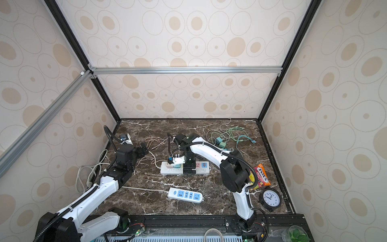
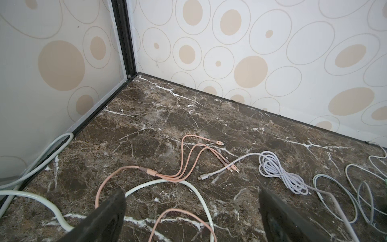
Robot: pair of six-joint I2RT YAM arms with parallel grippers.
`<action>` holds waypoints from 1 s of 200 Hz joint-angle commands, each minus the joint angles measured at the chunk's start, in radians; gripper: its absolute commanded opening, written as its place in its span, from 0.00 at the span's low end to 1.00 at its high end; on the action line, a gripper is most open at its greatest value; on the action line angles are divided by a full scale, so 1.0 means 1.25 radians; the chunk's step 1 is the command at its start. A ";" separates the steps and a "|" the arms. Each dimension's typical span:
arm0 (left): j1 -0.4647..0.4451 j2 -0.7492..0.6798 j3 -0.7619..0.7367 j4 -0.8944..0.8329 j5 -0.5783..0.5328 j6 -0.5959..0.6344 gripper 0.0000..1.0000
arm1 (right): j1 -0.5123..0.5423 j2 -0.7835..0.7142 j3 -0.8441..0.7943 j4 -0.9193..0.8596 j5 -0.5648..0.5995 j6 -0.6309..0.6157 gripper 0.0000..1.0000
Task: Insert the plug
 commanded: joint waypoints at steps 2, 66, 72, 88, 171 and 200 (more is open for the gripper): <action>0.005 0.017 0.055 -0.025 -0.019 0.001 0.98 | -0.049 -0.096 -0.050 0.087 -0.077 0.051 0.99; -0.044 0.049 0.092 -0.051 -0.026 0.008 0.98 | -0.259 -0.356 -0.388 0.659 0.081 0.701 1.00; -0.060 0.056 0.099 -0.052 -0.037 0.016 0.98 | -0.282 -0.371 -0.414 0.677 0.103 0.761 1.00; -0.108 0.082 0.124 -0.055 -0.068 0.046 0.98 | -0.349 -0.390 -0.461 0.683 0.147 0.905 1.00; -0.290 0.230 0.251 0.034 0.027 0.244 0.98 | -0.622 -0.265 -0.542 0.665 -0.150 1.242 0.78; -0.295 0.246 0.253 0.062 0.042 0.247 0.98 | -0.622 -0.228 -0.554 0.730 -0.196 1.292 0.74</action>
